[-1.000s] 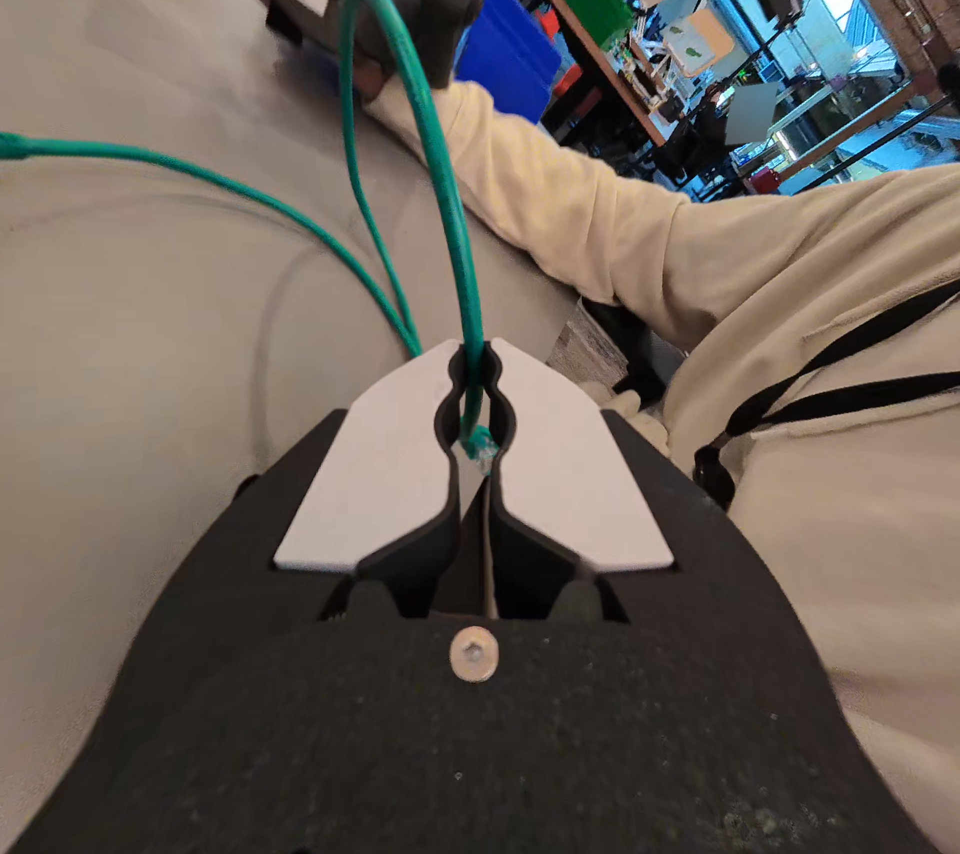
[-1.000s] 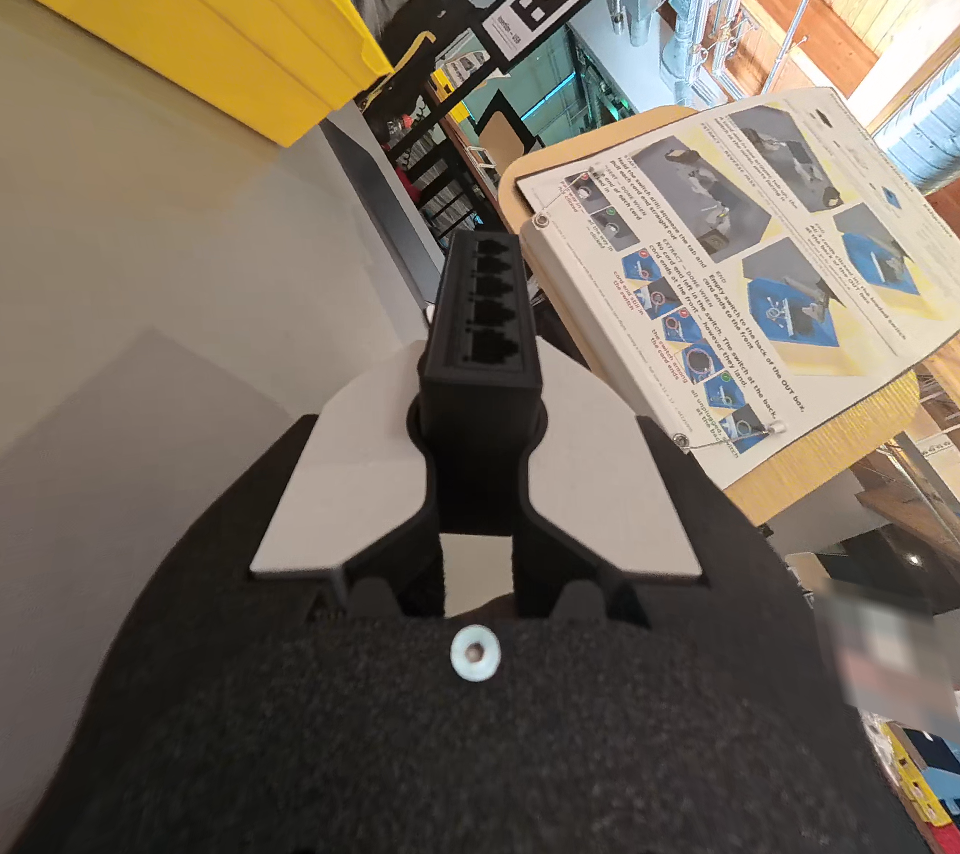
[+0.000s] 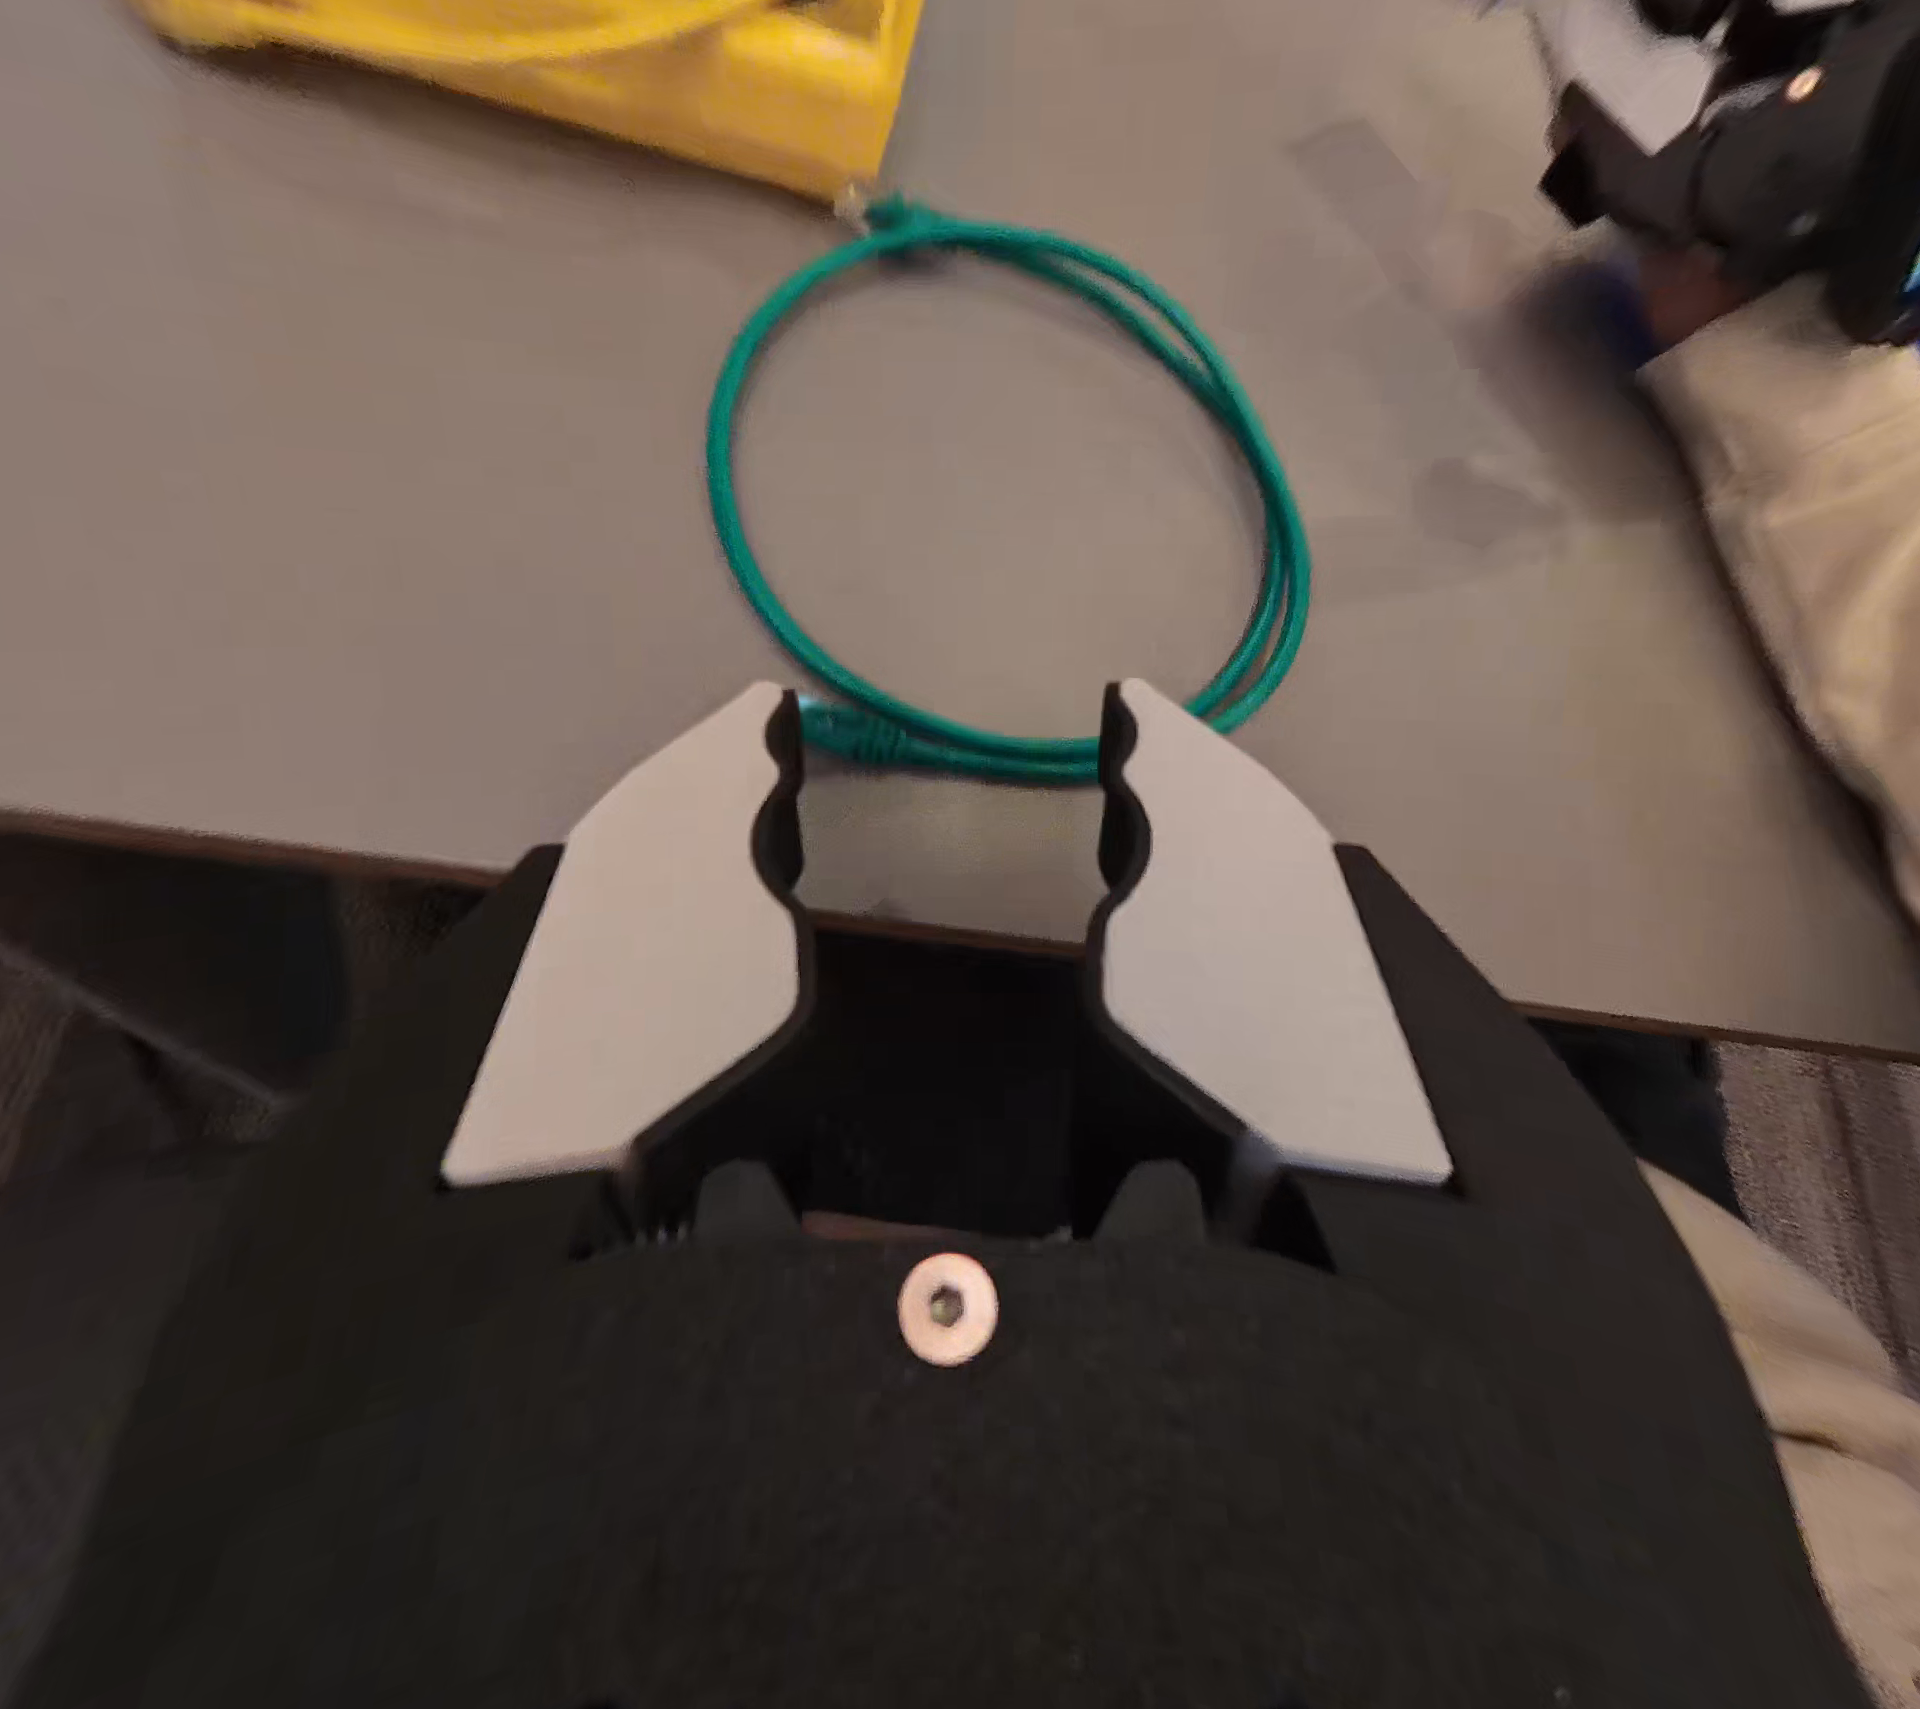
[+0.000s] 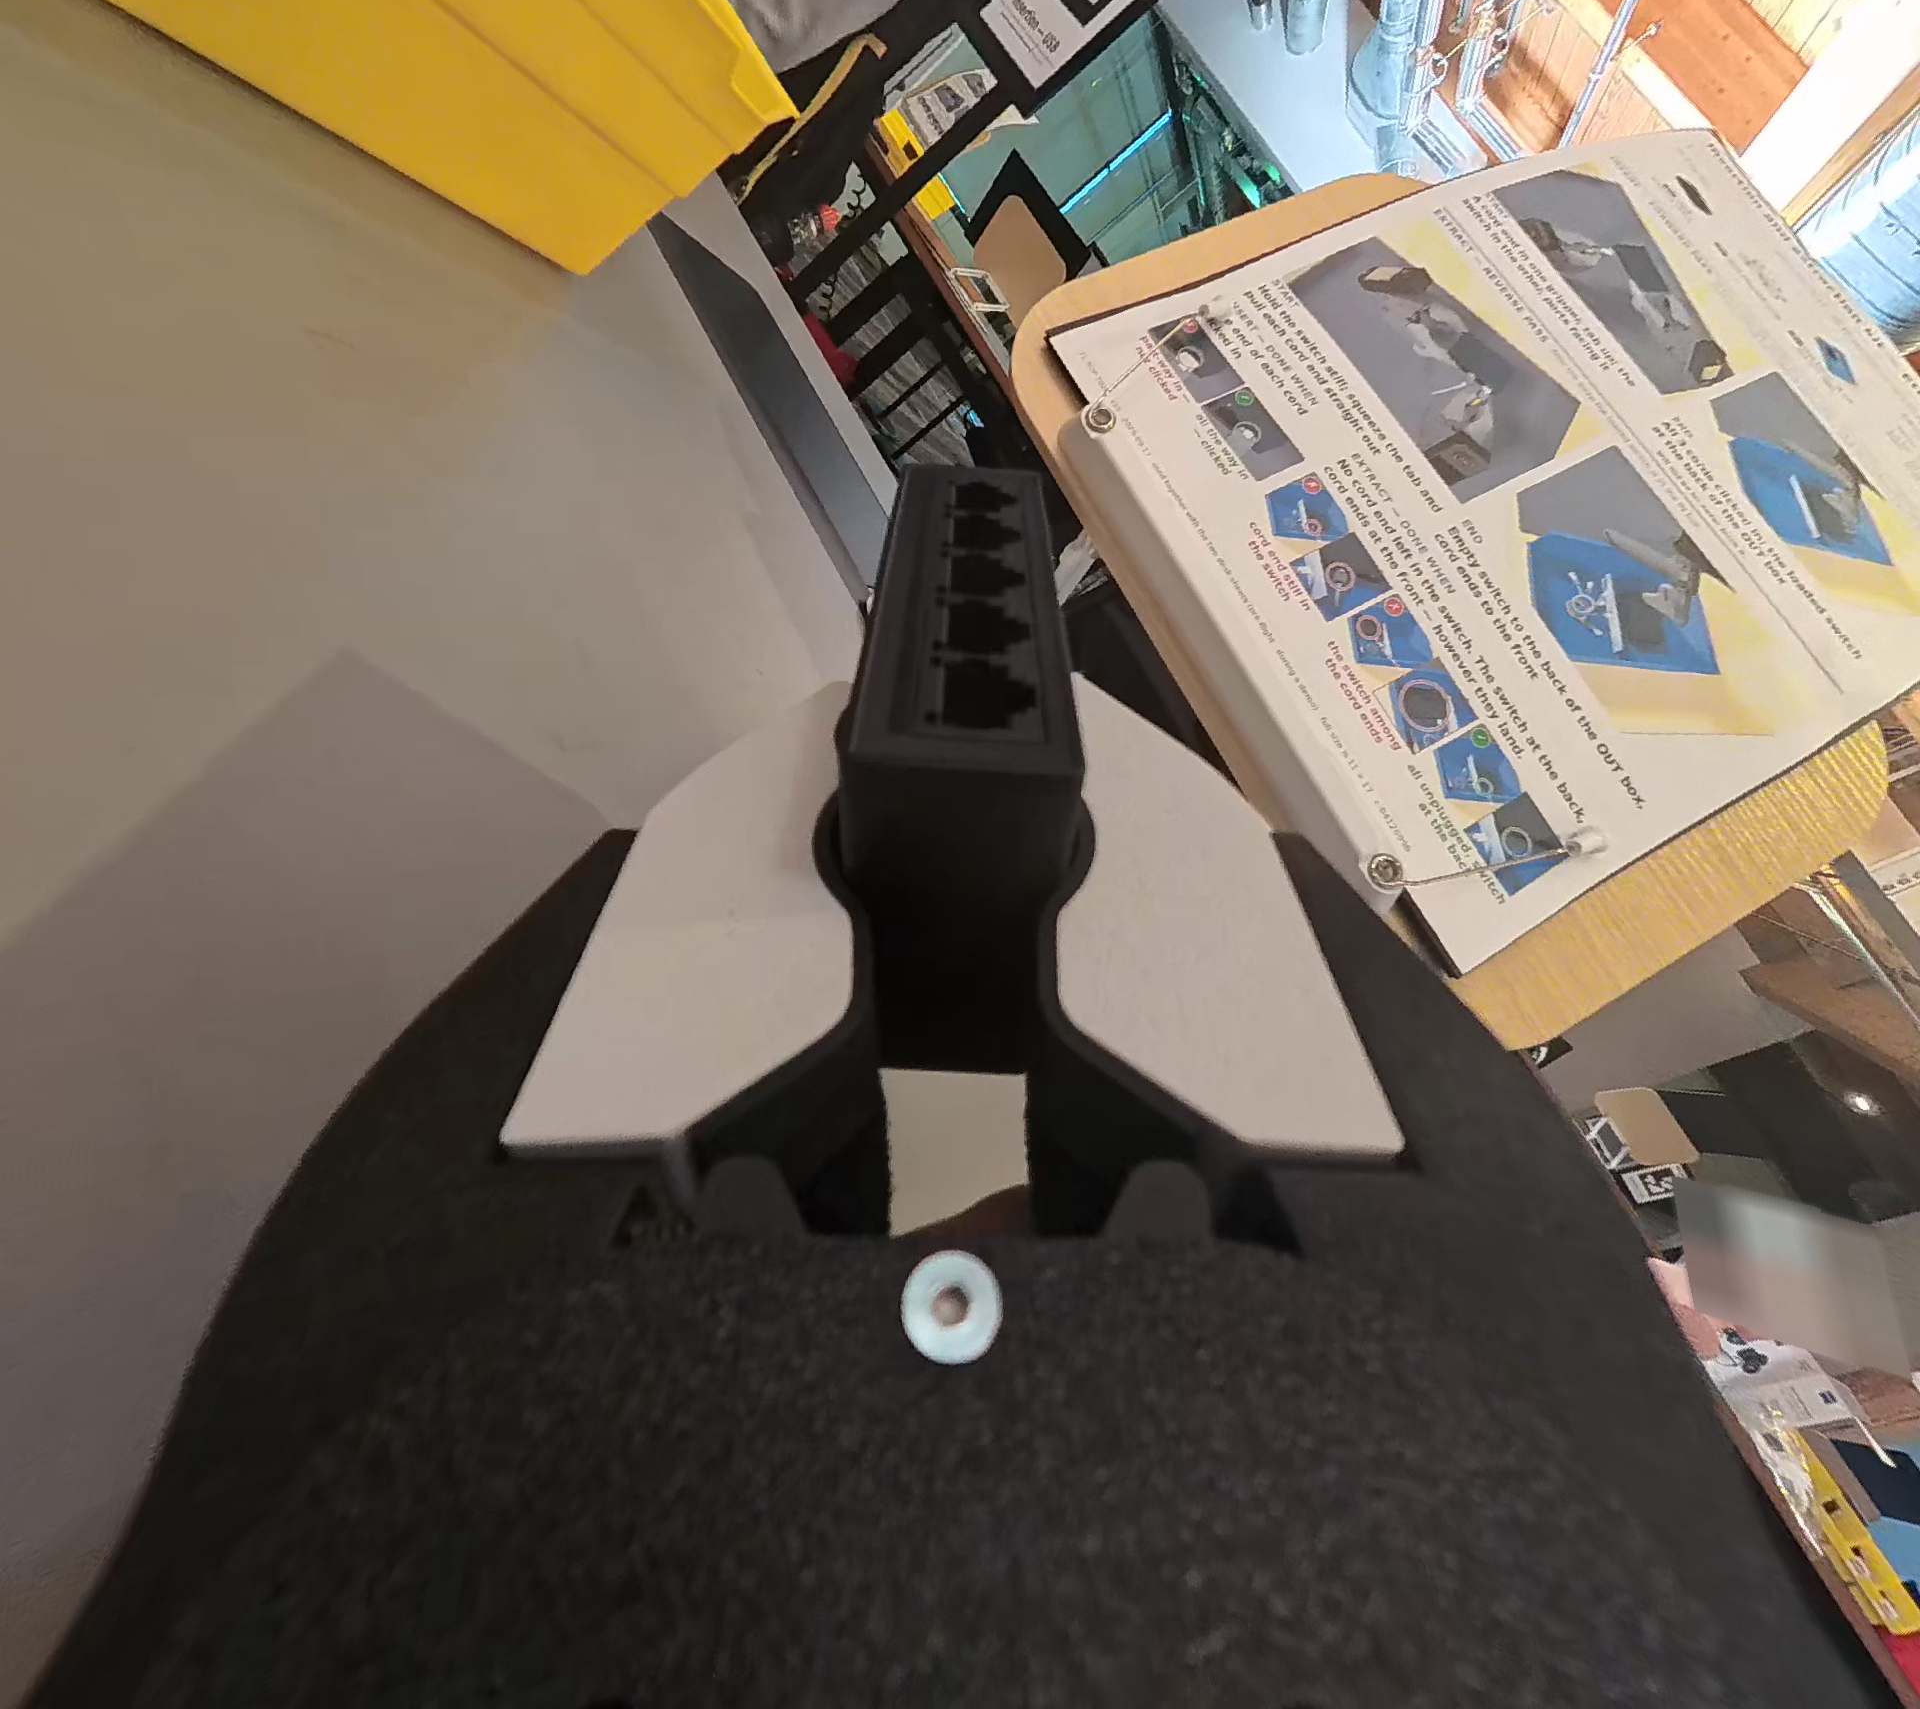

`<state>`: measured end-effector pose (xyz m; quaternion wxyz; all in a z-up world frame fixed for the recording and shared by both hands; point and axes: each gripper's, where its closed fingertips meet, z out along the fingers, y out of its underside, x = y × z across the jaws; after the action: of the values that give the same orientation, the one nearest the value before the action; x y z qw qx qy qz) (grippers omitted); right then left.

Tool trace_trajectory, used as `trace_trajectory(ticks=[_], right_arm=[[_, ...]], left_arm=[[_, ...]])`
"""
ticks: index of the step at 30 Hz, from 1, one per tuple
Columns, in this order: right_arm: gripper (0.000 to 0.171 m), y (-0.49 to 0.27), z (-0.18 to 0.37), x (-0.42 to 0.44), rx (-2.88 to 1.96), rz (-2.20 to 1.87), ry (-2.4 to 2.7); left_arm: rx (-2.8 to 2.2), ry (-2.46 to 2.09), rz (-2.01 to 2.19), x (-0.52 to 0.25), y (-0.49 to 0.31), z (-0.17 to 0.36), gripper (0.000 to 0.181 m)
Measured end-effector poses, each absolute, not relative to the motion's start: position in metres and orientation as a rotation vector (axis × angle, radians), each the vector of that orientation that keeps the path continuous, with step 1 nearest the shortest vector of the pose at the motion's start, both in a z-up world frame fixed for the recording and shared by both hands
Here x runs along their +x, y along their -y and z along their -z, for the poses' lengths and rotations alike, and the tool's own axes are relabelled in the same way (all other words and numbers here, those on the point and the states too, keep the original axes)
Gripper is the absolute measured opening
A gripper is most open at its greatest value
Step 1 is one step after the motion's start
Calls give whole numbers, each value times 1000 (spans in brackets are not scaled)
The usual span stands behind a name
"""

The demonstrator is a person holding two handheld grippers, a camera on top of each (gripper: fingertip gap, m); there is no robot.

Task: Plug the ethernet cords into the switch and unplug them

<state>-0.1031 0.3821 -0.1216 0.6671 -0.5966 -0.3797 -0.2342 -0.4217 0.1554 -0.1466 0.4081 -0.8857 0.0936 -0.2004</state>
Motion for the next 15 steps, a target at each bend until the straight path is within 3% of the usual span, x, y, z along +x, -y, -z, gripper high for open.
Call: trace_trajectory(ticks=[6, 7, 9, 15], right_arm=[[31, -381, 122, -104, -1350, 506, 858], [31, -381, 121, -104, -1350, 504, 856], [31, -381, 122, -104, -1352, 501, 855], [31, -382, 124, -105, -1357, 503, 867]], left_arm=[[-2455, -188, 433, -413, -148, 198, 55], [-2474, -171, 432, -413, -151, 203, 44], [-2463, -164, 480, -408, -160, 201, 54], [-2440, -412, 444, -382, -199, 206, 47]])
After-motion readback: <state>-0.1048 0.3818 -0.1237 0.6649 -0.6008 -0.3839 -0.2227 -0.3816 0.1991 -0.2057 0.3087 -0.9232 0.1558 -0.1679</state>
